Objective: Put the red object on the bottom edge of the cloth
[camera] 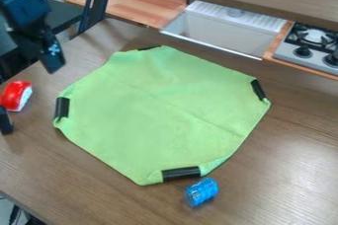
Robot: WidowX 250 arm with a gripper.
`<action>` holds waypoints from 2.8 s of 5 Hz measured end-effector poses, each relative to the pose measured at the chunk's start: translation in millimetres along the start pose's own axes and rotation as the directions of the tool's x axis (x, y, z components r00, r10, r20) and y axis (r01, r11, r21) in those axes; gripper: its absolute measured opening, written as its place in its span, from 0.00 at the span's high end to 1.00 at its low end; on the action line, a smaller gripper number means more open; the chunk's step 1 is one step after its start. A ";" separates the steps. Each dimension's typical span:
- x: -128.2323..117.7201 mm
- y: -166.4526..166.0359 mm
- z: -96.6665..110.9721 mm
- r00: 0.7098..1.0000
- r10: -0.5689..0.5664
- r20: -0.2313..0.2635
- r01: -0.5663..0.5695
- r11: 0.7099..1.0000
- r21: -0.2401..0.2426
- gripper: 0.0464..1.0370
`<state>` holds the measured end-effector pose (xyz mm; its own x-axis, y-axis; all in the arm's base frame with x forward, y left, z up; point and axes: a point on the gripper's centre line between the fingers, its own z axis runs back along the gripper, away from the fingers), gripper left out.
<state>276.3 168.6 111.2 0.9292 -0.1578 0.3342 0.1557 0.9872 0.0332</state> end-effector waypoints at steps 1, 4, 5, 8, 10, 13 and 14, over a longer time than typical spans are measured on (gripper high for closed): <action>-8.6 31.6 -4.8 0.996 0.085 0.017 -0.086 0.996 0.032 0.04; -34.6 61.1 -20.9 0.965 0.252 0.070 -0.261 0.940 0.221 0.04; -39.6 63.4 -30.3 0.962 0.262 0.077 -0.272 0.935 0.225 0.04; -43.2 58.0 -54.9 0.960 0.242 0.141 -0.269 0.936 0.224 0.04; -50.8 58.2 -71.4 0.951 0.287 0.113 -0.307 0.919 0.246 0.09; -20.6 43.1 -53.8 0.925 0.346 0.155 -0.373 0.904 0.210 0.47; 11.3 26.6 -35.8 0.911 0.360 0.200 -0.393 0.905 0.162 0.47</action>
<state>303.0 192.3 82.2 0.8358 0.2157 0.5049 -0.2786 0.9590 0.0514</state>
